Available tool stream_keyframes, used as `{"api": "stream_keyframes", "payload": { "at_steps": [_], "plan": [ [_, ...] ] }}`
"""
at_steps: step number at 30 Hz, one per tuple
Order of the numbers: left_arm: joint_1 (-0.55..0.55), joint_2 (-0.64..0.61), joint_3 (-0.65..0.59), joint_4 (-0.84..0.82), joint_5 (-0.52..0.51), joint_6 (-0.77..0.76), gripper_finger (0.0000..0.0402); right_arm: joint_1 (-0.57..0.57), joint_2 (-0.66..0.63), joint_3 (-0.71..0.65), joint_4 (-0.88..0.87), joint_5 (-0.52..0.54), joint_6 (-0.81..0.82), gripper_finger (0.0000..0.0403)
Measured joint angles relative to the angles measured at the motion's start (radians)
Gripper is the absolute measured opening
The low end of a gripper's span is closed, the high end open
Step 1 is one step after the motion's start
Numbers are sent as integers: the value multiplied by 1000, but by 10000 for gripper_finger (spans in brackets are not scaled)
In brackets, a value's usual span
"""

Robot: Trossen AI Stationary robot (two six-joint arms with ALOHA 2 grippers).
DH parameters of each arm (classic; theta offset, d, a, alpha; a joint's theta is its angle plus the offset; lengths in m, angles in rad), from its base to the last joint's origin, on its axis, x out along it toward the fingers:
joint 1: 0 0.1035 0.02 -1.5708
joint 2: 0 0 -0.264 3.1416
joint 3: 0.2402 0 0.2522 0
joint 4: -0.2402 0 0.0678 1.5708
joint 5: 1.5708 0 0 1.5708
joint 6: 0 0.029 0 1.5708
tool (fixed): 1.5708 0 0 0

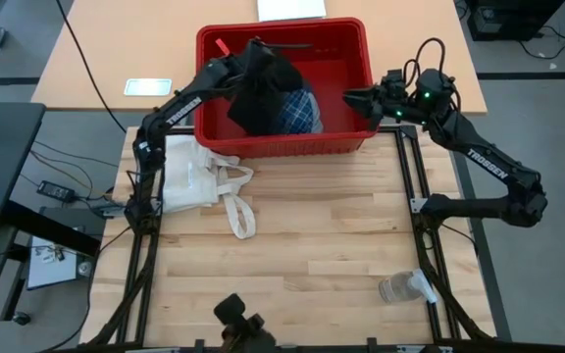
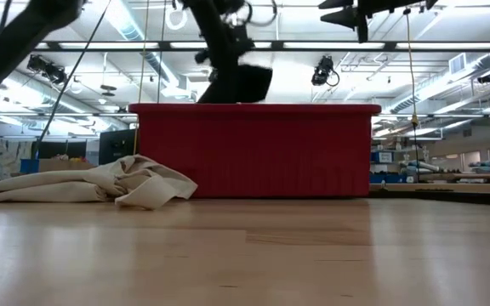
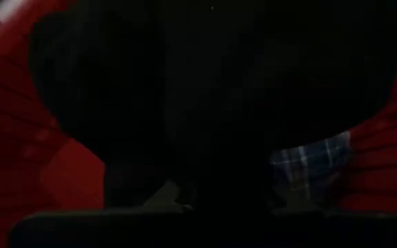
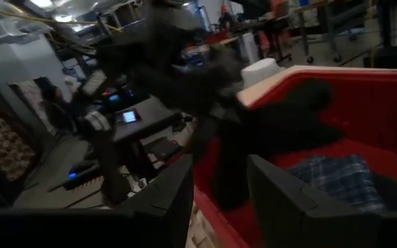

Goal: Fold laundry
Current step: Remove the black shirt from the red bin

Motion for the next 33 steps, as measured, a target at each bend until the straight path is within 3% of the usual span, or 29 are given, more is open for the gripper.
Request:
{"api": "stream_keyframes", "payload": {
  "at_steps": [10, 15, 18, 23, 28, 33],
  "plan": [
    [-182, -181, 2, -139, -32, 52, 52, -97, -53, 0, -108, 39, -51, 145],
    [-356, -200, 1, -338, -21, 13, 52, -142, -52, 0, -105, 33, -69, 145],
    [-474, -200, -34, -358, -16, -58, 52, -163, -52, 0, -103, 32, -86, 145],
    [-652, -274, -254, -355, -20, -193, 52, -193, -52, 0, -106, -16, -93, 145],
    [-830, -407, -594, -198, -9, -337, 52, -194, -52, 0, -139, -13, -92, 145],
    [-1007, -461, -846, -91, 26, -418, 52, -194, -47, 0, -170, -4, -94, 145]
  ]
}}
